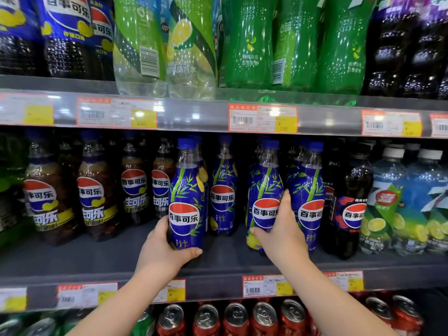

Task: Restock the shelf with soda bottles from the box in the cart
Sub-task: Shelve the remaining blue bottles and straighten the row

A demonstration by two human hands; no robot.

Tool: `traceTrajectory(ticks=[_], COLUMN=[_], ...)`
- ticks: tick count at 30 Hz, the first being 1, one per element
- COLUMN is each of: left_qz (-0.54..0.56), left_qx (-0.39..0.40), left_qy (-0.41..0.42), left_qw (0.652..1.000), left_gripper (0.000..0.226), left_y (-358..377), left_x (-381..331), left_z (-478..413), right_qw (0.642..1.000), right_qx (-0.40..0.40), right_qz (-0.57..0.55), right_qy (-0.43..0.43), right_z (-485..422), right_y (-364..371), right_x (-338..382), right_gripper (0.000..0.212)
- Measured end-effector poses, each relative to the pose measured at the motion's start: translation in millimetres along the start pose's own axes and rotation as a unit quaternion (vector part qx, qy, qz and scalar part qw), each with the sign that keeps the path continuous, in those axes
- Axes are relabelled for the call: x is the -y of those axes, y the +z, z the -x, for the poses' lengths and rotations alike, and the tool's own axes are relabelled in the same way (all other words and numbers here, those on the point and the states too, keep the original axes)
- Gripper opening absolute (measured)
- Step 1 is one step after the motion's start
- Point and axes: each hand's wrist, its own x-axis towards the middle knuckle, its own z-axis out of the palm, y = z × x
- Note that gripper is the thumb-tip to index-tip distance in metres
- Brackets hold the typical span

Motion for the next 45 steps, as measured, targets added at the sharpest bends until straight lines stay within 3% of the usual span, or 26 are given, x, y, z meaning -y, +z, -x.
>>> traceTrajectory(ticks=[7,16,21,24,32,40,45], left_qz=[-0.017,-0.027,-0.026,-0.029,-0.048,-0.062,-0.052], left_qx=[0.012,0.029,0.055,0.051,0.019,0.020,0.053], left_qy=[0.023,0.031,0.036,0.043,0.042,0.048,0.046], left_qw=[1.000,0.999,0.997,0.997,0.998,0.997,0.996], left_gripper=[0.082,0.080,0.091,0.084,0.075,0.077,0.096], left_y=[22.6,64.5,65.8,64.4,68.1,65.2,57.6], left_x=[-19.2,-45.4,-41.2,-39.0,-44.5,-41.7,-40.3], left_z=[11.9,8.1,5.4,5.0,4.4,4.2,5.9], right_qw=[0.996,0.983,0.983,0.987,0.993,0.996,0.993], right_qx=[-0.003,-0.025,-0.044,-0.039,-0.003,0.004,0.010], right_qz=[0.040,0.015,0.014,0.001,0.071,0.046,0.080], right_qy=[-0.085,-0.182,-0.179,-0.157,-0.095,-0.080,-0.085], right_z=[28.5,30.6,22.0,14.0,-0.7,-13.8,-13.8], right_y=[-4.1,-6.1,-14.1,-18.1,-20.3,-22.9,-24.1], right_x=[5.9,-15.3,-23.4,-22.0,3.4,2.4,2.0], right_gripper=[0.104,0.072,0.067,0.070,0.102,0.086,0.086])
